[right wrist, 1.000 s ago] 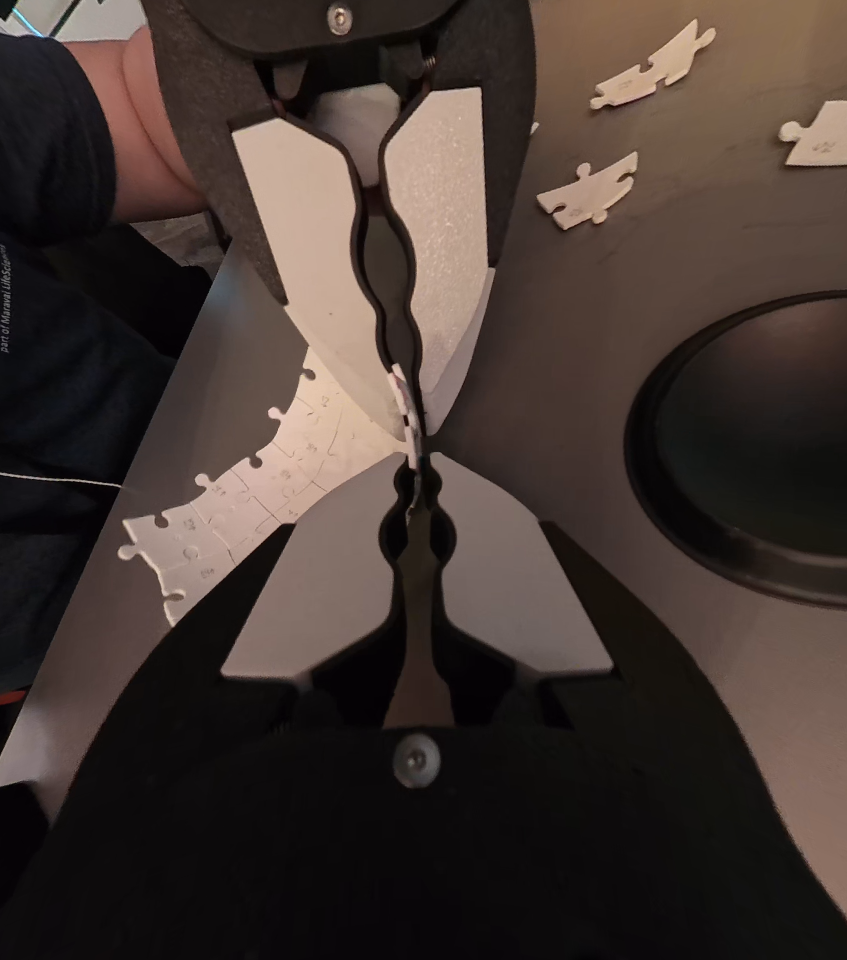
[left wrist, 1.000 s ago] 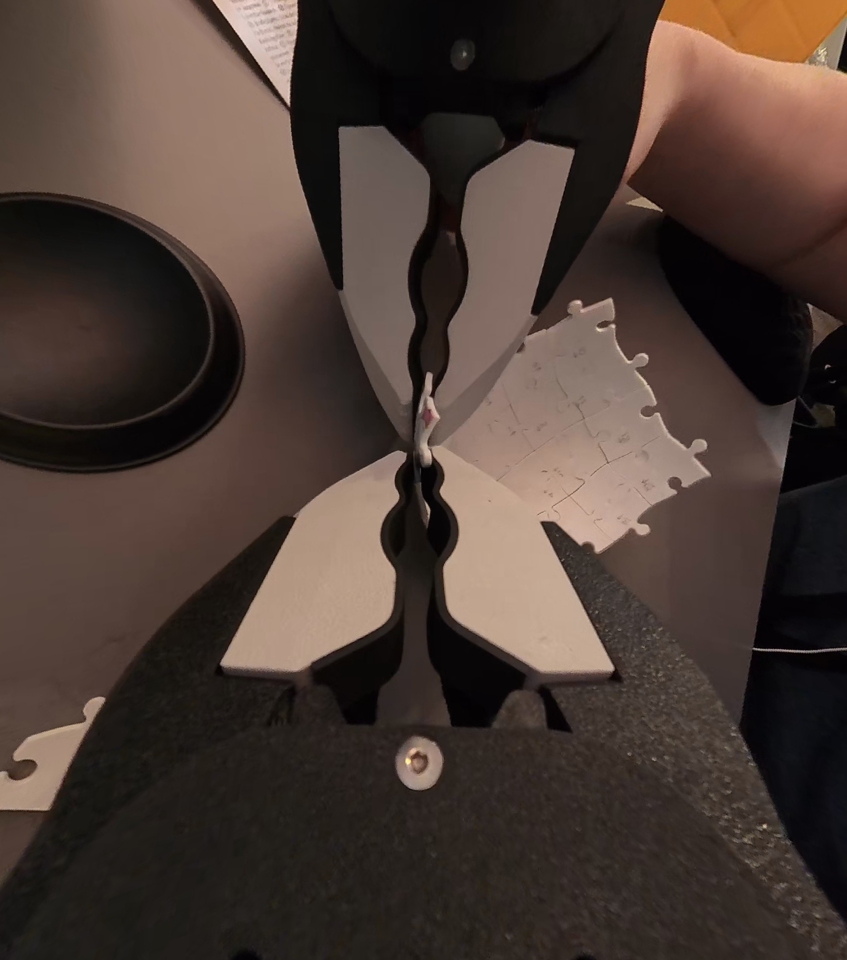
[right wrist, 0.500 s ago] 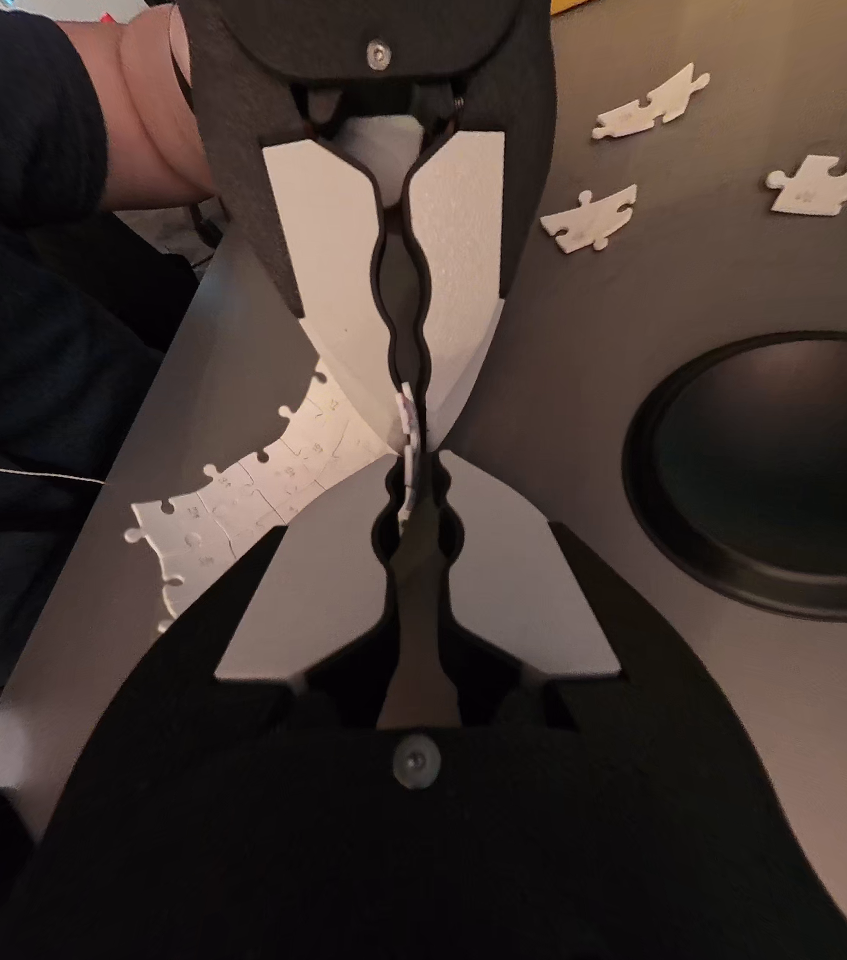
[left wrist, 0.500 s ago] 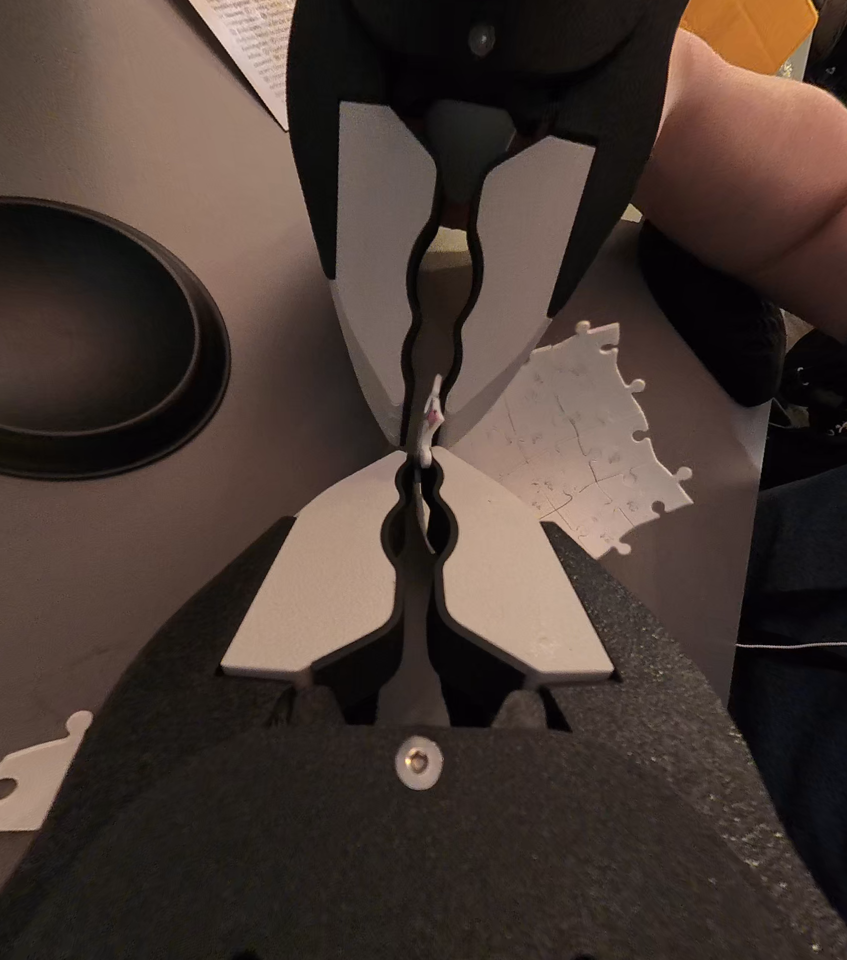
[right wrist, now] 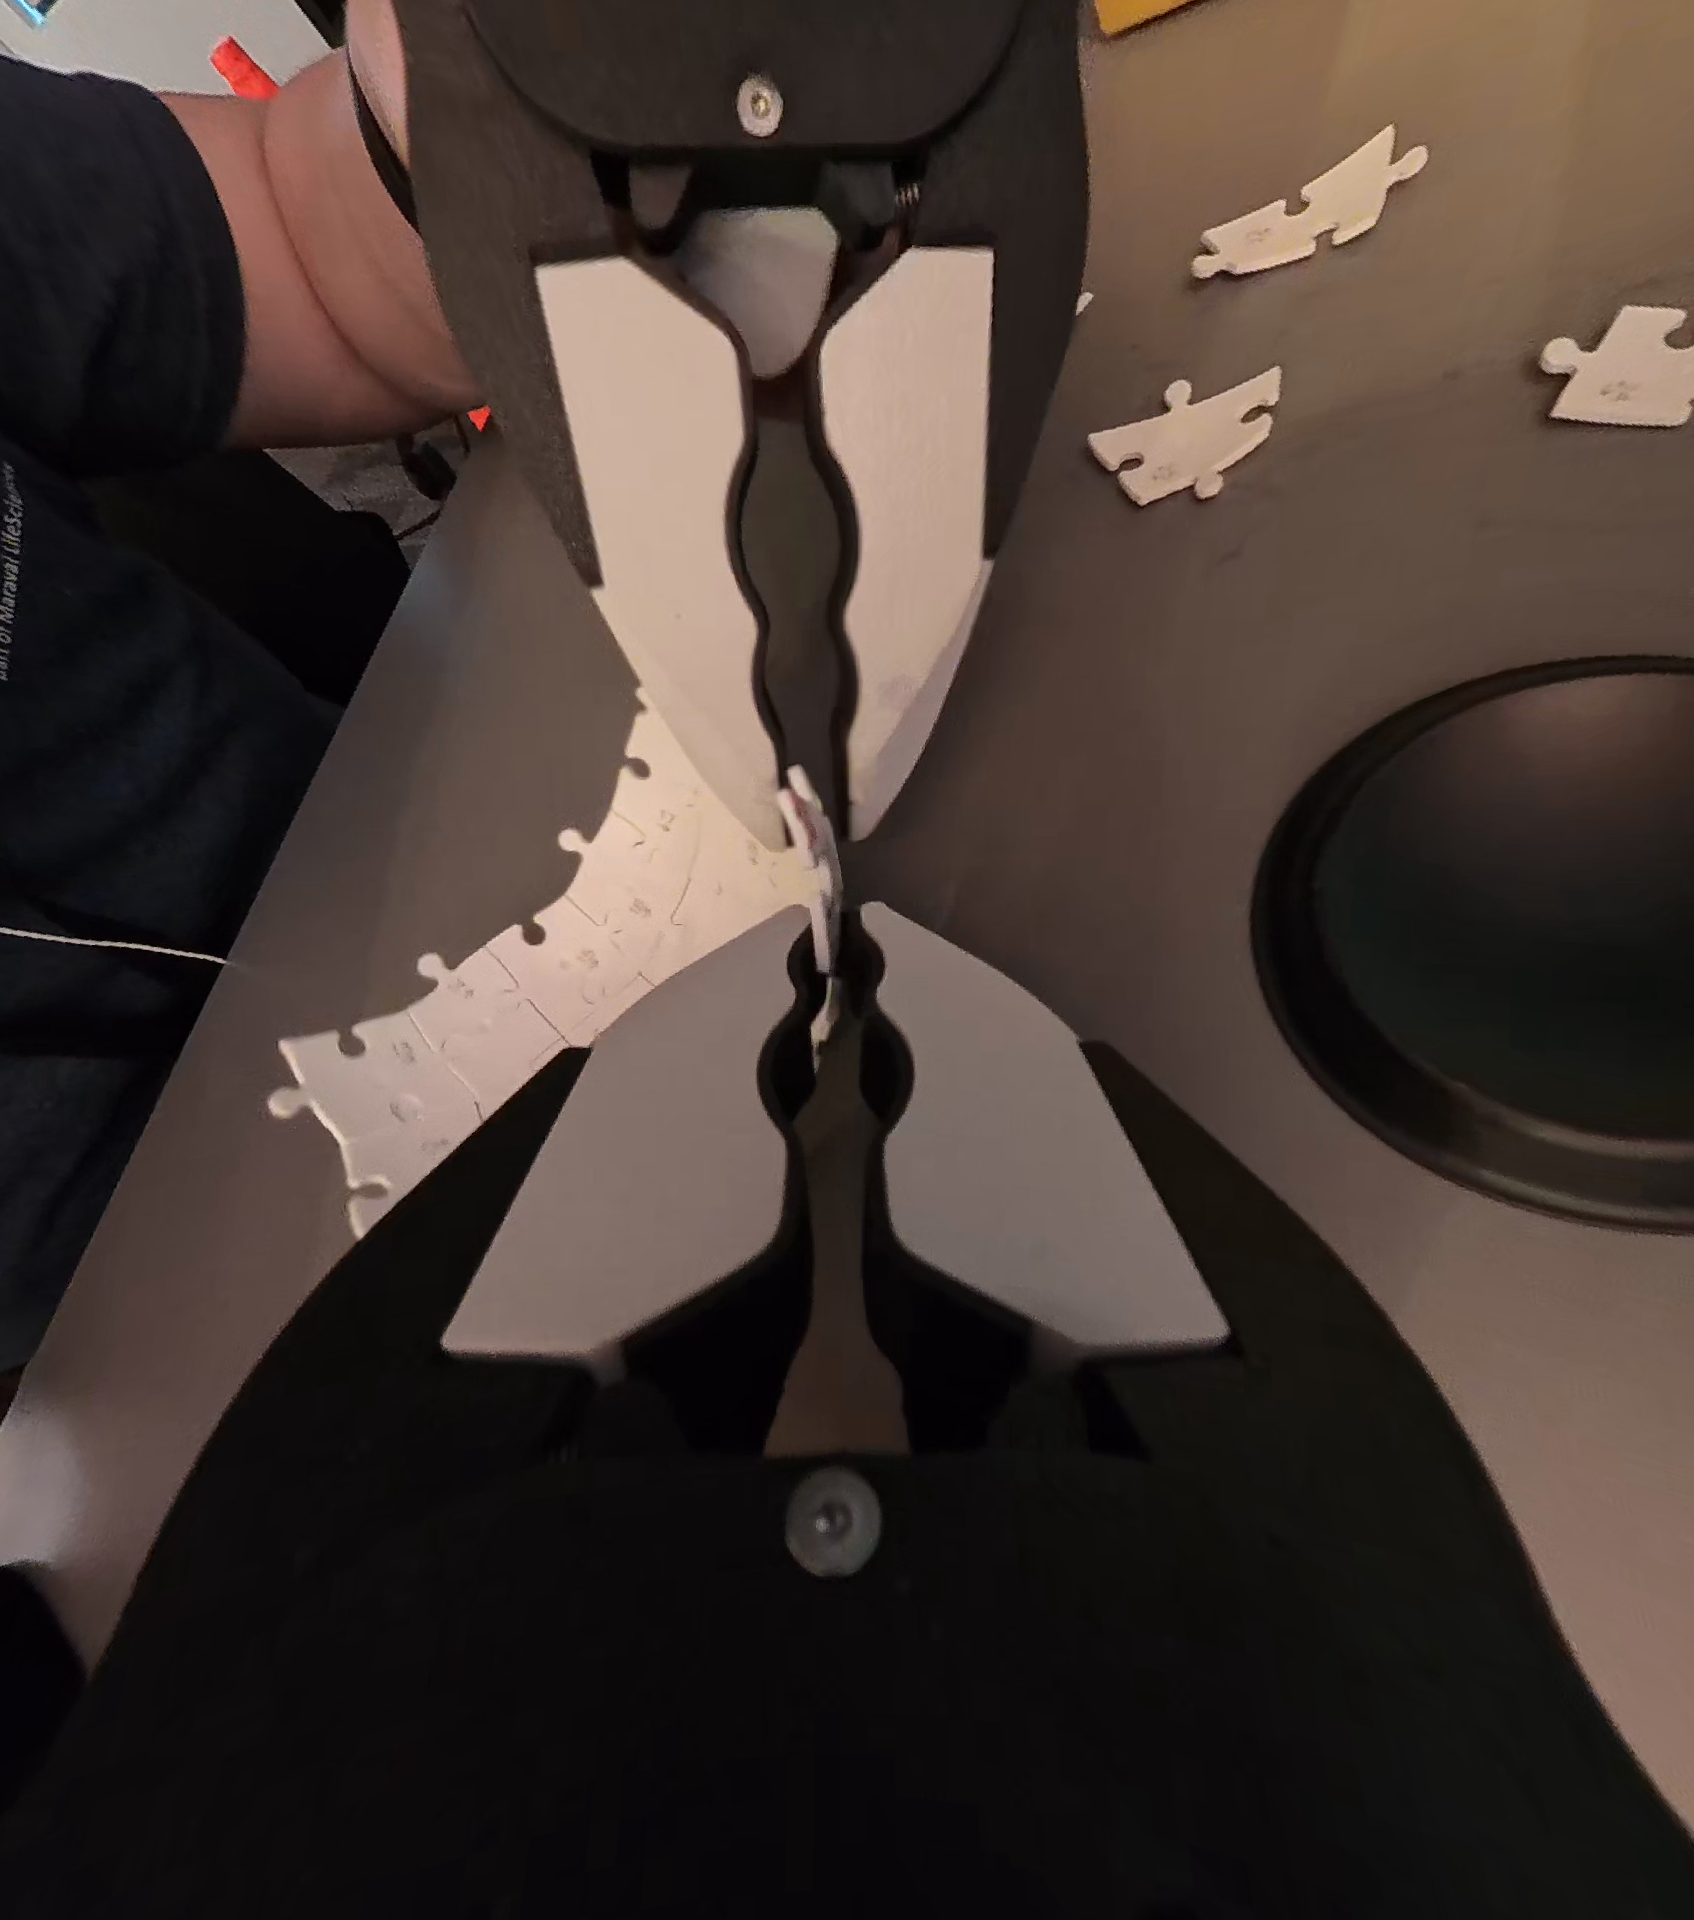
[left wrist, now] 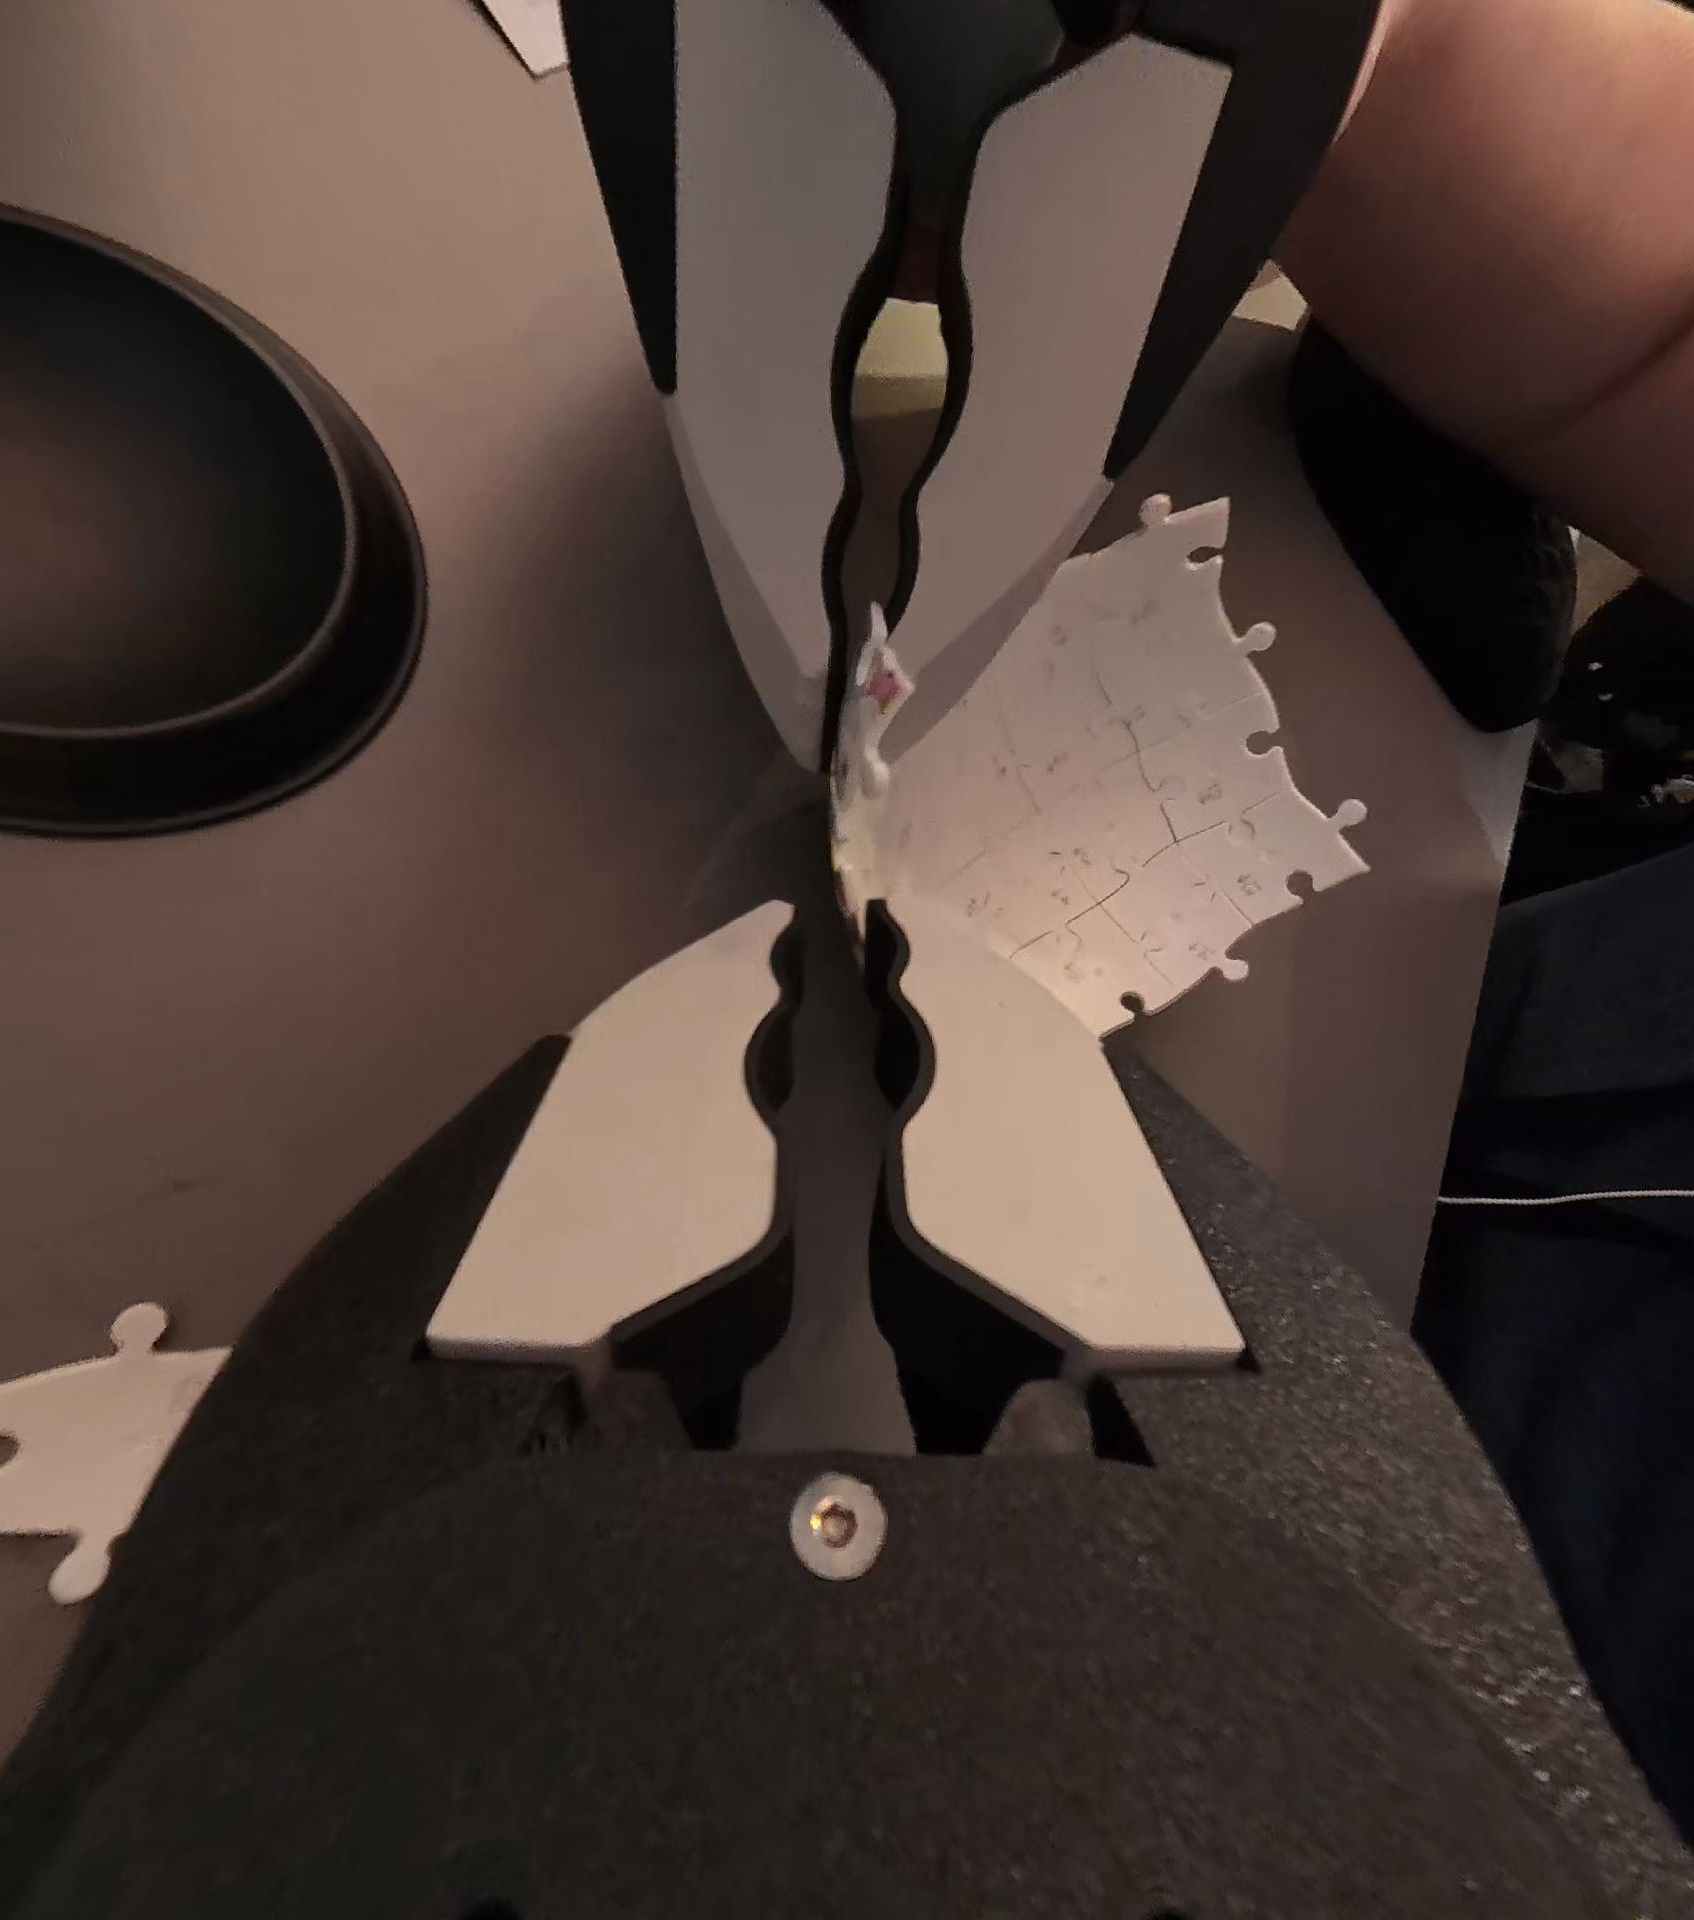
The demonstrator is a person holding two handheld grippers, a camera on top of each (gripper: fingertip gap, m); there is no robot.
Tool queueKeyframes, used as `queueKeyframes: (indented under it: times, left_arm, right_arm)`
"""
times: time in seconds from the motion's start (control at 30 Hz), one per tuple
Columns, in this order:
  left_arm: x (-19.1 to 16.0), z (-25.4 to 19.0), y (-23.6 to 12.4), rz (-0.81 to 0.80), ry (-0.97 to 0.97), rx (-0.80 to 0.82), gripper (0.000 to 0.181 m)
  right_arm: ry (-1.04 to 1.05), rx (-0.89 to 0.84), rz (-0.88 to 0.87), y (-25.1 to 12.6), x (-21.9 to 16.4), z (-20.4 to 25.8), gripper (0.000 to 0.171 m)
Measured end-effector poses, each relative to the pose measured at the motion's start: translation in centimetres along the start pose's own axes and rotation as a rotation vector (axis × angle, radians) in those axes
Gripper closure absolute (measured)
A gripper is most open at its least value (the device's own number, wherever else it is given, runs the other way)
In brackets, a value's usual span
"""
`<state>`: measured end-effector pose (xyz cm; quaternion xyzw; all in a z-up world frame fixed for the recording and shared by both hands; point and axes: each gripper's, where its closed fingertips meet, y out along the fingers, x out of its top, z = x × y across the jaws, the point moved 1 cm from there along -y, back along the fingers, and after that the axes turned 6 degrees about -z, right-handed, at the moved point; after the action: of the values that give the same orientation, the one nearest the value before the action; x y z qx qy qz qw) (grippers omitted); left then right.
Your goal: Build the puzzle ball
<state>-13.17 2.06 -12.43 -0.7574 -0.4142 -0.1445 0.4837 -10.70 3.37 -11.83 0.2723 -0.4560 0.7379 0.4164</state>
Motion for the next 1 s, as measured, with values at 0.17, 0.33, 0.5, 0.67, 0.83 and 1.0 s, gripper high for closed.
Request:
queueKeyframes:
  times: [0.17,0.33,0.5,0.67,0.83,1.0]
  left_arm:
    - [0.3,-0.3,0.4,-0.008,0.004,-0.020,0.178]
    - [0.3,-0.3,0.5,-0.004,0.009,-0.018,0.178]
    - [0.2,-0.4,0.7,0.006,0.036,-0.003,0.178]
    - [0.1,-0.3,0.8,0.014,0.052,0.010,0.178]
    - [0.1,-0.7,0.8,0.003,0.032,-0.023,0.178]
    - [0.2,-0.8,0.9,0.001,0.037,-0.020,0.178]
  right_arm:
    - [0.020,0.011,-0.028,0.3,0.5,0.1,0.159]
    - [0.043,0.045,-0.033,0.3,0.3,0.2,0.167]
    - [-0.004,0.027,-0.016,0.3,0.1,0.2,0.168]
    - [-0.022,0.012,0.010,0.4,0.0,0.3,0.167]
    - [-0.042,0.008,0.057,0.0,-0.6,0.5,0.145]
    - [0.000,0.046,0.007,-0.6,0.1,1.0,0.160]
